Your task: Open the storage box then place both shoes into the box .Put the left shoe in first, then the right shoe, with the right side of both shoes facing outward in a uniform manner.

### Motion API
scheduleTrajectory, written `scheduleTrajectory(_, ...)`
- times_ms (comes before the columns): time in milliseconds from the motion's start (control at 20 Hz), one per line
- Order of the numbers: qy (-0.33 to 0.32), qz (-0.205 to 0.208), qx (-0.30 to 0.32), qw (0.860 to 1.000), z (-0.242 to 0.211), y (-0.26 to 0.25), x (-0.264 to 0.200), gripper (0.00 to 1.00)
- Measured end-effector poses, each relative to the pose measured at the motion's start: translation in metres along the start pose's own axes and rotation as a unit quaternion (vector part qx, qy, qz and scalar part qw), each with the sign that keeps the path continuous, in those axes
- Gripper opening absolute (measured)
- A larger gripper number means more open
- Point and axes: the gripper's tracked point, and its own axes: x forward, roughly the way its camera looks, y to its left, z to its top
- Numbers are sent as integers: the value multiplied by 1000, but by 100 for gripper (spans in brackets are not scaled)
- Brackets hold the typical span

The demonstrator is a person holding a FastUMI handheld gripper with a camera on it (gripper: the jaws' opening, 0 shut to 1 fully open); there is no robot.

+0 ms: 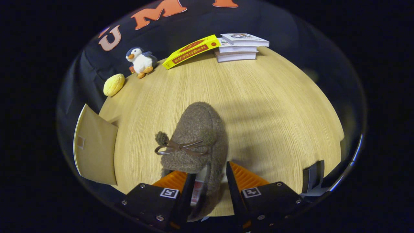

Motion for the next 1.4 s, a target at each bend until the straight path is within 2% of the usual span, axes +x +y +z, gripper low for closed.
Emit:
scheduleTrajectory(100, 18, 8, 32, 999, -5, 4, 6, 45)
scheduleTrajectory(150, 23, 8, 56, 998, -5, 4, 7, 34)
scheduleTrajectory(200, 21, 6, 76, 997, -3, 3, 7, 28)
scheduleTrajectory(450, 32, -5, 97, 995, -5, 4, -5, 7)
scheduleTrajectory(800, 23, 30, 104, 994, 17, 56, -53, 5)
scheduleTrajectory(950, 4, 65, 87, 994, 32, 97, -78, 4)
scheduleTrajectory(1200, -9, 83, 52, 995, 44, 160, -107, 5)
scheduleTrajectory(1400, -14, 107, 47, 993, 47, 222, -122, 5)
